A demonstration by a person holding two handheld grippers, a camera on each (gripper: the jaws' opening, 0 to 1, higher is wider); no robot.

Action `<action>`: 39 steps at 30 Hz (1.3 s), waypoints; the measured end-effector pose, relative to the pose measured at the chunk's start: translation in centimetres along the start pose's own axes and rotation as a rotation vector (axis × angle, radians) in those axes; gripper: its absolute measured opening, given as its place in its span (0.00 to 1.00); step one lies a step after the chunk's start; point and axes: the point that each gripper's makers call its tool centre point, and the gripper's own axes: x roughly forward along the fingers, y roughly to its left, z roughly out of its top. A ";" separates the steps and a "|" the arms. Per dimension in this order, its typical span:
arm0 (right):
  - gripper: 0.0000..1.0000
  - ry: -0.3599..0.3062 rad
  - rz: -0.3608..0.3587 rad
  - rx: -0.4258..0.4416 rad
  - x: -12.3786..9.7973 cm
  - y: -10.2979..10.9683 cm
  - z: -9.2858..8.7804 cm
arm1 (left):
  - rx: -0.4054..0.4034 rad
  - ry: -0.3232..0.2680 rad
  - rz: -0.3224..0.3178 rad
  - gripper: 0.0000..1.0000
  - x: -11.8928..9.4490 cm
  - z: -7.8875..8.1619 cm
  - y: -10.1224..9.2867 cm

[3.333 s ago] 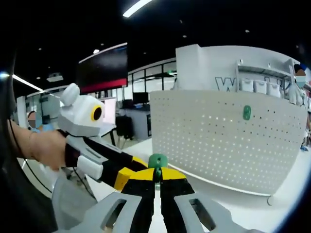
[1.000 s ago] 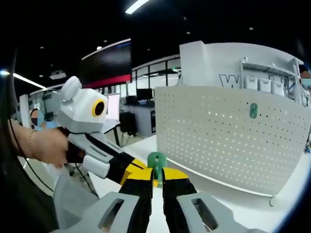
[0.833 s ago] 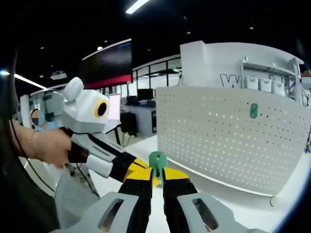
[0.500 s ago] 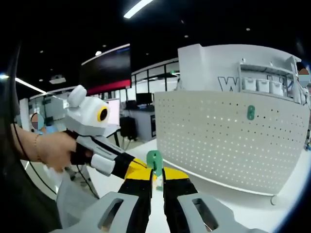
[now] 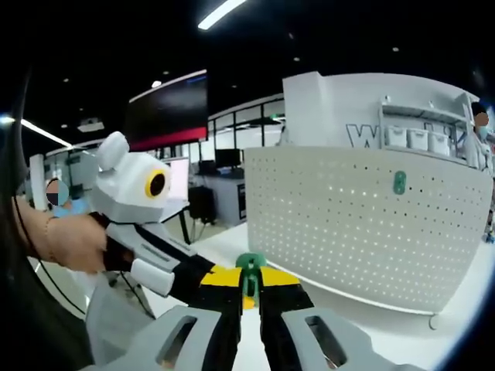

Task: Insert the hook assembly into the mounting plate slot until the hook locks in place.

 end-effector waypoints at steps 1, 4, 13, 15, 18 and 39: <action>0.04 0.000 -0.002 -0.003 0.0 0.0 0.0 | 0.000 0.000 0.000 0.01 0.0 0.0 0.0; 0.02 0.000 0.001 -0.012 0.0 0.1 0.0 | 0.001 0.003 -0.002 0.01 0.0 0.0 -0.1; 0.01 0.004 0.012 0.004 0.1 0.3 -0.2 | 0.010 0.009 0.002 0.01 -0.1 -0.2 -0.1; 0.01 0.007 0.014 -0.005 0.1 0.4 -0.3 | 0.011 0.013 0.003 0.01 -0.2 -0.3 -0.1; 0.01 0.015 0.019 -0.045 0.2 0.5 -0.4 | 0.012 0.016 0.006 0.01 -0.2 -0.4 0.0; 0.00 0.029 0.021 -0.033 0.1 0.5 -0.8 | 0.120 0.035 0.010 0.02 -0.2 -0.5 0.0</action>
